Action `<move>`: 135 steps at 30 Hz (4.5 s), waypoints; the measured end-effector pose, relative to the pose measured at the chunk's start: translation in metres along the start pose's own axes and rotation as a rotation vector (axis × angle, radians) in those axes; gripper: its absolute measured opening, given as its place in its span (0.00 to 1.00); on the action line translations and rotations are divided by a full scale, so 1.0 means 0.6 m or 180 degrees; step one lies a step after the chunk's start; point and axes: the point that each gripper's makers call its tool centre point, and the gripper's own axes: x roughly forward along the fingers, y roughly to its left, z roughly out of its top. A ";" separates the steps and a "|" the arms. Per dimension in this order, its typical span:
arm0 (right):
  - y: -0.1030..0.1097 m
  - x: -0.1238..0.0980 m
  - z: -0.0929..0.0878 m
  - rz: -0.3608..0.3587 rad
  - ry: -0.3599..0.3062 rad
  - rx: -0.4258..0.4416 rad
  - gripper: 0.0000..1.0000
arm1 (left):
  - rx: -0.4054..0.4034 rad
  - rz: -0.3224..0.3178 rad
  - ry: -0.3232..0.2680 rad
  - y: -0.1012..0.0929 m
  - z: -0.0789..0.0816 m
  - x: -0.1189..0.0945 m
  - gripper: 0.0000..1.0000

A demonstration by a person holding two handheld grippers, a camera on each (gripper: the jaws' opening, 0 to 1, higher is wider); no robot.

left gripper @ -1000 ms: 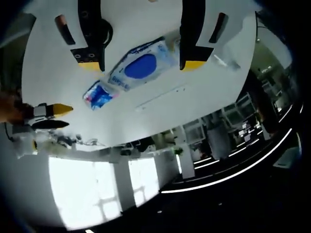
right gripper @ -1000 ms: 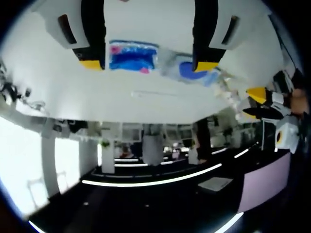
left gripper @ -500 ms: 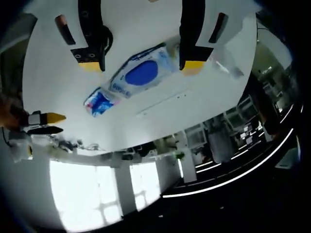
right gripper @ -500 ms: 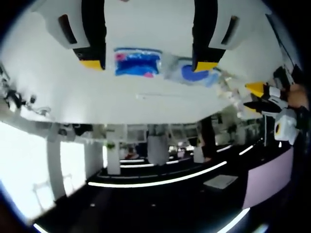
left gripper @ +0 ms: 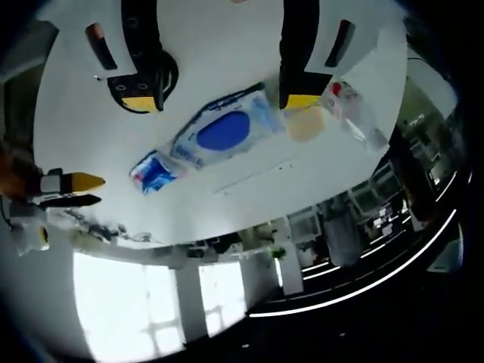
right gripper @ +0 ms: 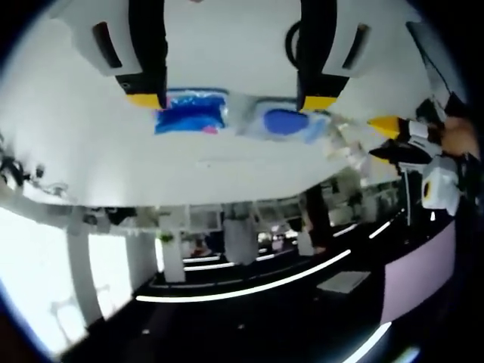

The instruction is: Arrange the tabletop items into an orderly group along one side of the table until the central work area is clear of visible clutter.

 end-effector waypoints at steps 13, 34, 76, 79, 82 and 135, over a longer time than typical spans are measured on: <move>0.083 0.019 -0.077 0.0352 0.0348 -0.0047 0.63 | -0.0087 -0.0096 0.0271 -0.038 -0.060 0.022 0.61; 0.125 0.045 -0.170 0.0425 0.0793 -0.0082 0.52 | -0.0187 -0.0194 0.0613 -0.081 -0.121 0.061 0.58; 0.135 0.037 -0.174 0.0225 0.1033 0.0384 0.00 | -0.0613 -0.0423 0.0727 -0.117 -0.131 0.068 0.06; 0.126 0.030 -0.165 0.0186 0.0979 0.0449 0.00 | -0.0639 -0.0493 0.0677 -0.128 -0.115 0.070 0.05; 0.112 0.027 -0.155 0.0150 0.0944 0.0511 0.00 | -0.0668 -0.0521 0.0634 -0.136 -0.100 0.073 0.05; -0.034 0.085 -0.138 0.0213 0.1427 0.0532 0.00 | -0.0289 -0.0826 0.1033 -0.201 -0.035 0.199 0.06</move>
